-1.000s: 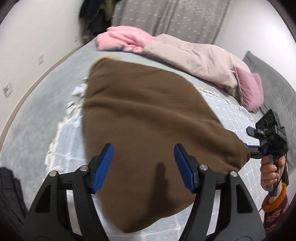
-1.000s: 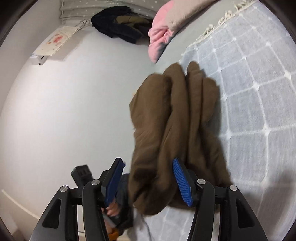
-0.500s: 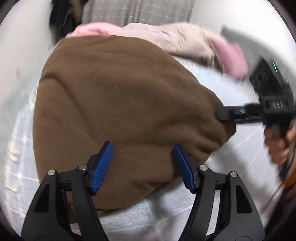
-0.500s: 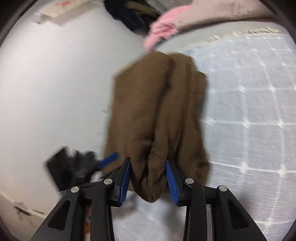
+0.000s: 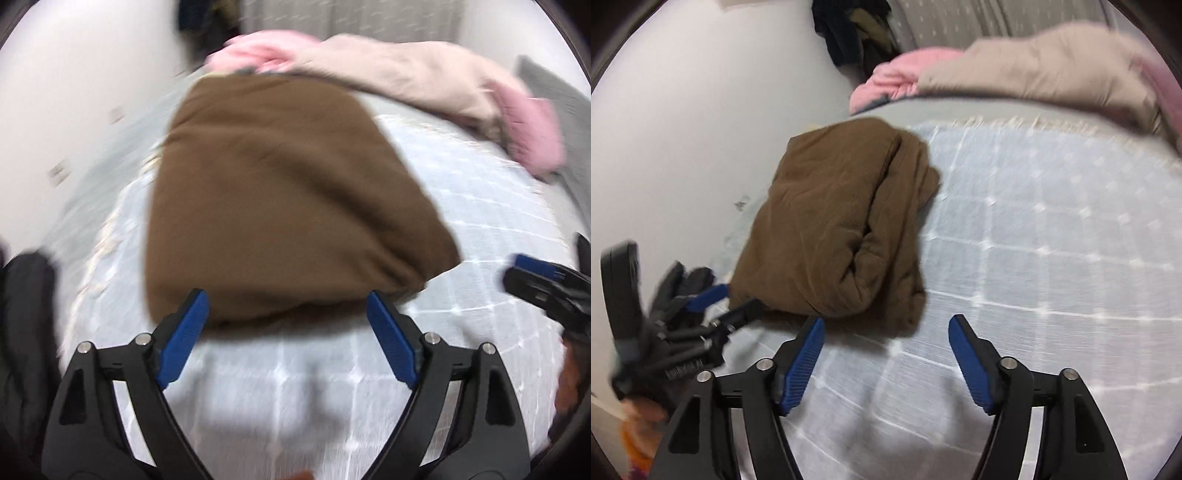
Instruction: Fold large clothes
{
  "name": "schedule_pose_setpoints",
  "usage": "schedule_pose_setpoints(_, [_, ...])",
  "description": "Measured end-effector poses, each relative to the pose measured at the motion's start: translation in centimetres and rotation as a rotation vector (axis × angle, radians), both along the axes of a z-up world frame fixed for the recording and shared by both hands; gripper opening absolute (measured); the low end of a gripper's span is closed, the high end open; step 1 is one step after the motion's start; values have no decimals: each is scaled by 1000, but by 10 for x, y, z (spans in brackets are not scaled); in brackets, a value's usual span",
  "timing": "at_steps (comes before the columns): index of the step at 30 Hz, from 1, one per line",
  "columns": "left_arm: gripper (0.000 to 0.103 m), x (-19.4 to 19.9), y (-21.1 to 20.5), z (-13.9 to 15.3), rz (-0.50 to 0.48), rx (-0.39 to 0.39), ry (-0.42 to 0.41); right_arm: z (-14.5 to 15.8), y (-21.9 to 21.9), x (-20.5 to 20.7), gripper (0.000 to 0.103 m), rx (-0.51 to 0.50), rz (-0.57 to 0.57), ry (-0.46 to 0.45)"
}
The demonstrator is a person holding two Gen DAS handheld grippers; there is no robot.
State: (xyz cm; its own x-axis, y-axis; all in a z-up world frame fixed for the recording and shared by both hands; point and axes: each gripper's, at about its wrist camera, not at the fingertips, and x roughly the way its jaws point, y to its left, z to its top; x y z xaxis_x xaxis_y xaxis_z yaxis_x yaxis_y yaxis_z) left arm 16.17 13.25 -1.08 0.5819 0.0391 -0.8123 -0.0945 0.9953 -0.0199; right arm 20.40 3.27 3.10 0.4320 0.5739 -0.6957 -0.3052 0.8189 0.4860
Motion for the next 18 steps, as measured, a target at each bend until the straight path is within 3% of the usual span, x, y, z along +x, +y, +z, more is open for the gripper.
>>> schedule_pose_setpoints(4, [101,-26,4,-1,132,-30,14,17,-7,-17,83,-104,-60,-50])
schedule_pose_setpoints(9, [102,-47,-3,-10,159,39,15,21,10,-27,85,-222,-76,-91])
schedule_pose_setpoints(12, [102,-51,1,-10,185,10,17,22,28,-33,87,-293,-49,-100])
schedule_pose_setpoints(16, [102,-53,4,-9,200,-29,21,22,38,-29,87,-294,-54,-82])
schedule_pose_setpoints(18, [102,-54,5,-6,212,-5,9,20,36,-28,87,-276,-63,-63])
